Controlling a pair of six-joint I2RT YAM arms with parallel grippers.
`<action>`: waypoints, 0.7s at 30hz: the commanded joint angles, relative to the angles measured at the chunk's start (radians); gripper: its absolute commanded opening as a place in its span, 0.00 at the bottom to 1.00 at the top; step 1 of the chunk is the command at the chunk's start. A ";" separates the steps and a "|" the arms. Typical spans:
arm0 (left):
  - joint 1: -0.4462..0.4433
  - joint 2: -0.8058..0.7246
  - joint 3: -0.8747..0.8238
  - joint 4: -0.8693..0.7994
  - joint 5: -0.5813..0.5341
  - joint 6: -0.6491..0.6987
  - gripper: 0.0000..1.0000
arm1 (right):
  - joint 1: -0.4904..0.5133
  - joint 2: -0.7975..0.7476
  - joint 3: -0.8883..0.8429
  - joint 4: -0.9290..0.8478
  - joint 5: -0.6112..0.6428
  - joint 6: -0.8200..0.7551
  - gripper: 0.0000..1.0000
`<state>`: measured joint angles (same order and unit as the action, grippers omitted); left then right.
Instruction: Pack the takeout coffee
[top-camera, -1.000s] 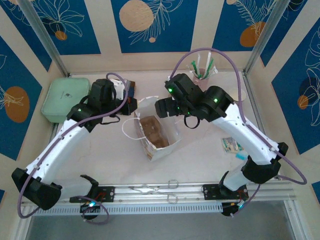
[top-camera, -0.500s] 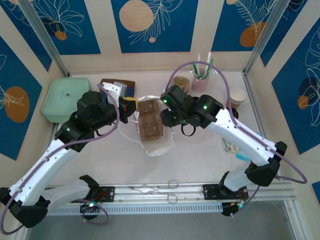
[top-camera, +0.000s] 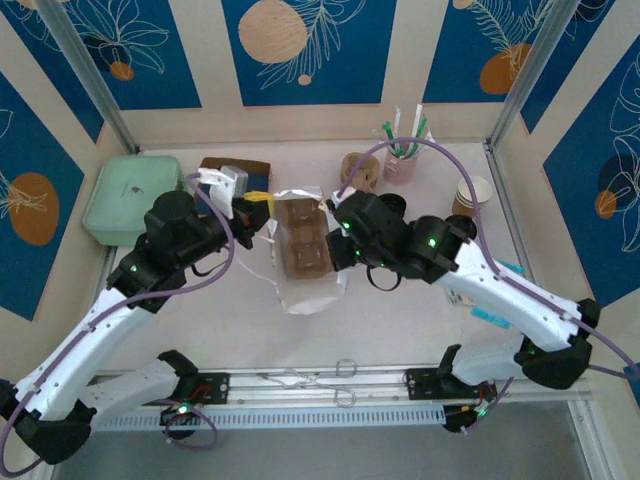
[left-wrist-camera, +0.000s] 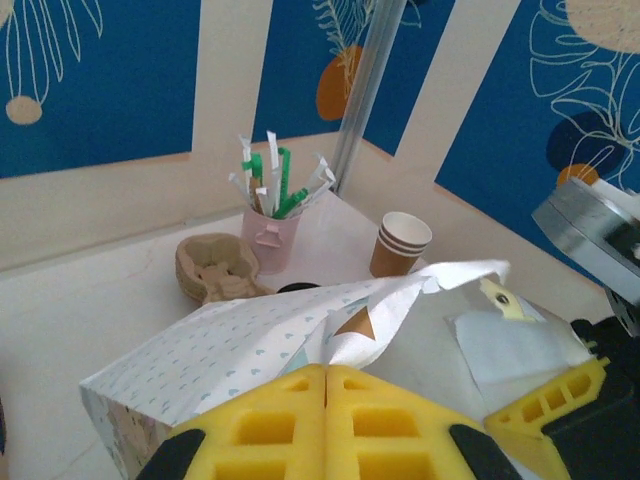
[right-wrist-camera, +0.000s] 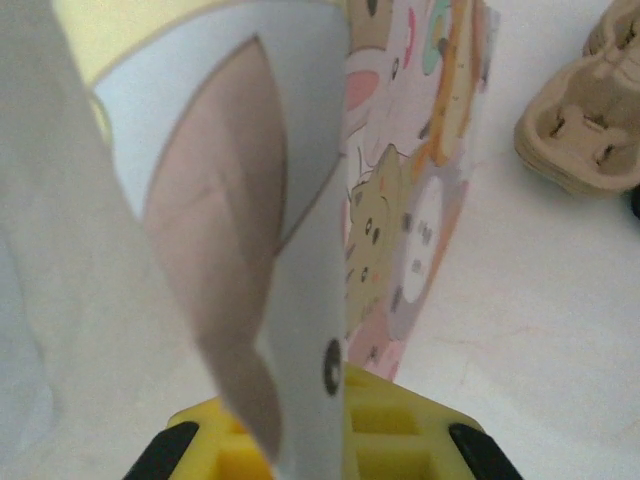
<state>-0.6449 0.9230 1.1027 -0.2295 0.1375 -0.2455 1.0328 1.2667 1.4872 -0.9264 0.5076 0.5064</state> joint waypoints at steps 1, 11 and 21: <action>-0.019 -0.044 -0.023 0.079 -0.018 0.054 0.00 | 0.018 -0.091 -0.071 0.163 0.092 -0.026 0.00; -0.098 -0.092 -0.051 0.120 -0.099 0.130 0.00 | 0.005 -0.151 -0.177 0.289 0.127 -0.066 0.00; -0.120 -0.076 -0.044 0.111 -0.137 0.156 0.00 | 0.000 -0.130 -0.151 0.268 0.106 -0.067 0.00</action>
<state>-0.7574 0.8505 1.0554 -0.1490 0.0353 -0.1146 1.0401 1.1381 1.3155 -0.6914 0.6029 0.4511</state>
